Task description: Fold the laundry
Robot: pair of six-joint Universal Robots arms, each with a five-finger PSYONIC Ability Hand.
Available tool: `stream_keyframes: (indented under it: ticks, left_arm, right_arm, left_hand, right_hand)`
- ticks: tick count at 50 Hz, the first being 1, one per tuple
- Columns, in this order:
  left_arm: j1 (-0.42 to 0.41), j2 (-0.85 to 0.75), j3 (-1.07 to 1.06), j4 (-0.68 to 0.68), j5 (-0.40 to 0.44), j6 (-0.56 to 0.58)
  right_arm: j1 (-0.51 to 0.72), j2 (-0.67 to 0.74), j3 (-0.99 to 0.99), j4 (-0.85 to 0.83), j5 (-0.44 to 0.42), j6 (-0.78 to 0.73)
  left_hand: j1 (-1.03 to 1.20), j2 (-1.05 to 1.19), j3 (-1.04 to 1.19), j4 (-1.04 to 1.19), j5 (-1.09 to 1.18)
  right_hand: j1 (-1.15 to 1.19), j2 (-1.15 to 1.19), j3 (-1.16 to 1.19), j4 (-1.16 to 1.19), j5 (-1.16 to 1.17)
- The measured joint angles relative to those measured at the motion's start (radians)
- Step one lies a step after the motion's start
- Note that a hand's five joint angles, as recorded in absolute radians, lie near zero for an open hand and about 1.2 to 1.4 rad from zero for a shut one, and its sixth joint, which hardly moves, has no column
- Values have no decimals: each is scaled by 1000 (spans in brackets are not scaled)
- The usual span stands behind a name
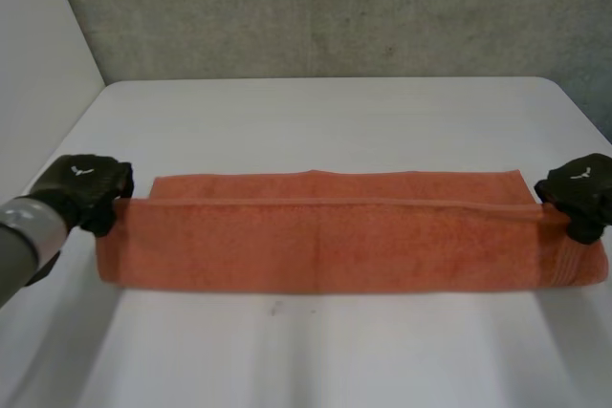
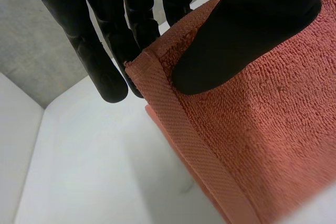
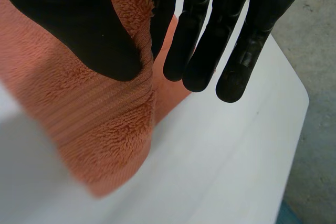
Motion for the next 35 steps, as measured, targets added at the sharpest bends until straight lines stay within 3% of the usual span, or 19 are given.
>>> stream_keyframes:
  ticks: [12,27,29,30,31,32,33,34,35]
  left_arm:
    - [-90,-371,291,174,-125,-8]
    - [-147,-585,487,309,-149,5]
    - [-153,-602,499,322,-162,6]
    - [-156,-607,500,326,-168,6]
    - [-159,-611,501,330,-173,7]
    - [-162,-613,501,332,-176,7]
    - [-167,-615,500,335,-180,7]
    - [-172,-616,498,337,-183,7]
    - [-178,-615,494,338,-186,7]
  right_arm:
    - [80,289,-201,-257,85,156]
    - [174,484,-341,-516,204,175]
    - [182,502,-353,-550,224,175]
    - [185,509,-358,-565,237,175]
    - [187,512,-360,-575,246,175]
    - [189,516,-362,-586,258,176]
    - [191,517,-362,-593,268,178]
    - [193,516,-362,-599,278,181]
    - [196,512,-359,-606,290,187]
  left_hand:
    - [0,0,0,0,0]
    - [-4,-11,-3,-3,-2]
    - [-113,-136,-131,-135,-128]
    - [-113,-137,-134,-137,-131]
    - [-113,-137,-134,-137,-131]
    - [-456,-461,-428,-435,-426]
    - [-663,-641,-630,-615,-608]
    - [-663,-641,-630,-615,-608]
    - [-817,-814,-803,-816,-806]
  right_hand:
    - [0,0,0,0,0]
    - [0,-1,0,0,0]
    - [0,-14,-22,-25,-4]
    - [-218,-243,-231,-233,-199]
    - [-298,-326,-312,-314,-277]
    - [-490,-508,-509,-511,-473]
    - [-578,-628,-628,-610,-573]
    - [-658,-745,-726,-727,-692]
    - [-737,-884,-890,-890,-853]
